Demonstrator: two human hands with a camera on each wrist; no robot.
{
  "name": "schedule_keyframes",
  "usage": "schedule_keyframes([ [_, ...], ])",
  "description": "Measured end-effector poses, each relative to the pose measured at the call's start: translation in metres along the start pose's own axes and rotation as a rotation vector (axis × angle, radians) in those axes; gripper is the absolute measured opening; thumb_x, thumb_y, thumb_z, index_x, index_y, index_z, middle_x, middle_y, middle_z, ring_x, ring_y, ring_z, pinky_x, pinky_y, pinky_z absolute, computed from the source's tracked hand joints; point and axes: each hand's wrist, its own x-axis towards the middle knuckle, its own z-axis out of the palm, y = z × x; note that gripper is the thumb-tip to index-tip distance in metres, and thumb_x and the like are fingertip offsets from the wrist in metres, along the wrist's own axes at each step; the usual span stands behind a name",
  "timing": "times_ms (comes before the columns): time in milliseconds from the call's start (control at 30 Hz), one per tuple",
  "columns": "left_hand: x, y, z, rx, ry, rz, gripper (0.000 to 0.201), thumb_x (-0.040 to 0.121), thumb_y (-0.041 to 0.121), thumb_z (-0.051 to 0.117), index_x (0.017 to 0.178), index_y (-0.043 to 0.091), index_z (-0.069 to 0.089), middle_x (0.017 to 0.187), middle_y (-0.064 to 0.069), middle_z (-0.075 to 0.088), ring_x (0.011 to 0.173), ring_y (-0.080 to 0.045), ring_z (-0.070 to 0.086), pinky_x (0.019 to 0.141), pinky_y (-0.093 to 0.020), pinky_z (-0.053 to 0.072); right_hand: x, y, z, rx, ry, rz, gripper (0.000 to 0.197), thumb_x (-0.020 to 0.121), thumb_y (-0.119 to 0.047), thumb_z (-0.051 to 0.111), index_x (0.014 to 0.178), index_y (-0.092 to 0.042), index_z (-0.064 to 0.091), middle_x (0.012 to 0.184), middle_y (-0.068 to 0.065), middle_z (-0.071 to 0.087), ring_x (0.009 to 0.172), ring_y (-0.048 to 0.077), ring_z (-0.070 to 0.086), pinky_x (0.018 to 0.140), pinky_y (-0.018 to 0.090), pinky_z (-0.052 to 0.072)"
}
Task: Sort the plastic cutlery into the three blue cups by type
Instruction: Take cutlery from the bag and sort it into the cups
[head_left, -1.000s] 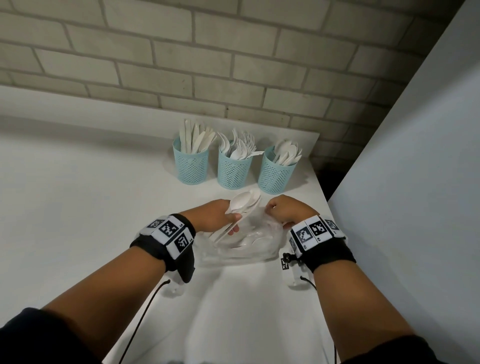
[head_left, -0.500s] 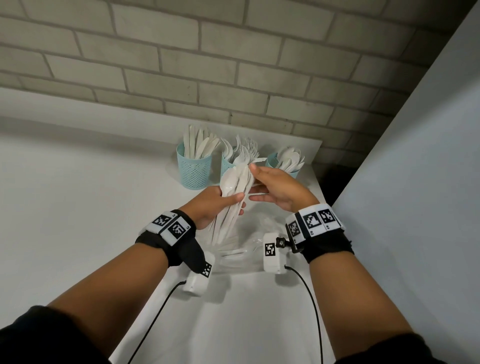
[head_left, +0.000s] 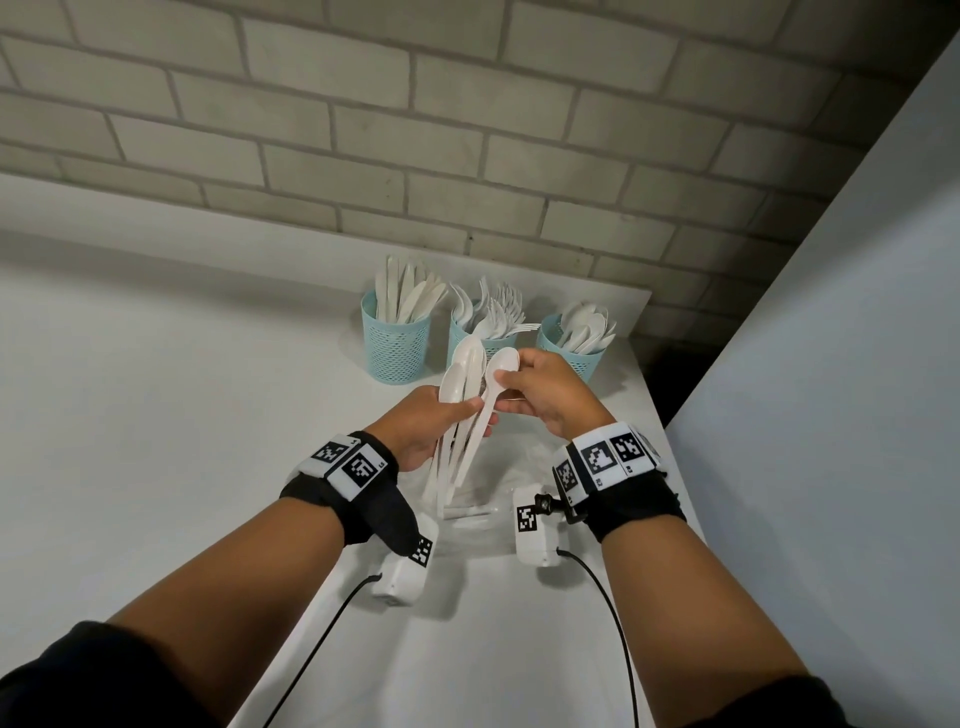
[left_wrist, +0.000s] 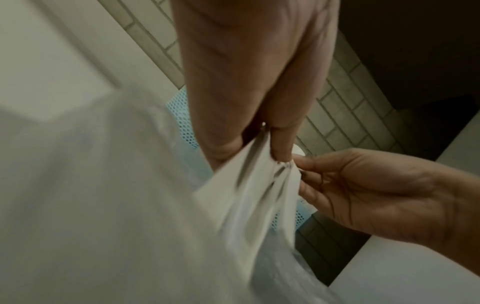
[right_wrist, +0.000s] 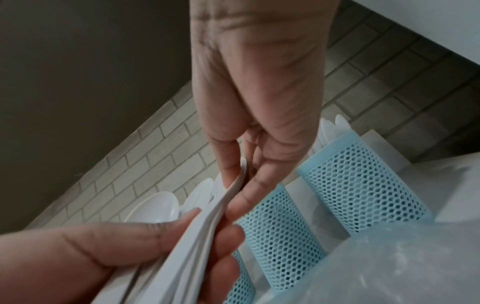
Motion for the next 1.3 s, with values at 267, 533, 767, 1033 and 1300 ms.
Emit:
schedule_keyframes([
  [267,0.001,0.000,0.002,0.021,0.097,-0.003,0.028,0.090,0.018,0.061,0.112,0.000,0.062,0.104,-0.017,0.067,0.101,-0.030,0.063,0.100,-0.045,0.046,0.001,0.003,-0.005,0.028,0.034,-0.008,0.014,0.097,-0.009,0.047,0.109,-0.007,0.052,0.105,0.017,0.060,0.080,0.025,0.064,0.061,0.028,0.058],
  [533,0.003,-0.002,0.000,-0.061,0.090,0.052,0.016,0.094,0.020,0.054,0.092,0.007,0.063,0.083,-0.008,0.068,0.065,-0.011,0.068,0.063,-0.022,0.058,-0.001,0.003,-0.003,0.147,0.053,0.003,0.017,0.101,-0.014,0.037,0.115,-0.010,0.046,0.097,0.014,0.059,0.076,0.027,0.065,0.057,0.030,0.056],
  [767,0.001,-0.002,-0.001,-0.112,0.021,-0.019,0.018,0.097,0.023,0.049,0.096,0.011,0.063,0.087,-0.005,0.066,0.079,-0.015,0.064,0.079,-0.030,0.053,0.003,0.002,-0.002,0.197,0.078,0.014,0.031,0.101,-0.015,0.034,0.132,-0.013,0.033,0.079,0.008,0.056,0.070,0.022,0.064,0.068,0.038,0.057],
  [1033,-0.001,0.004,-0.002,-0.082,-0.028,-0.039,0.018,0.097,0.020,0.046,0.100,0.017,0.064,0.096,-0.001,0.071,0.098,-0.015,0.064,0.096,-0.041,0.043,0.006,0.005,-0.003,0.211,0.092,0.023,0.026,0.098,-0.010,0.040,0.125,-0.009,0.041,0.073,0.006,0.047,0.058,0.014,0.047,0.048,0.023,0.041],
  [1300,-0.003,0.012,0.000,-0.096,-0.027,0.035,0.023,0.096,0.017,0.045,0.115,0.012,0.059,0.092,-0.001,0.075,0.098,-0.012,0.067,0.098,-0.038,0.041,0.000,0.000,-0.002,0.295,0.038,-0.013,0.010,0.096,-0.012,0.048,0.089,-0.009,0.055,0.065,0.005,0.047,0.052,0.011,0.046,0.043,0.018,0.043],
])
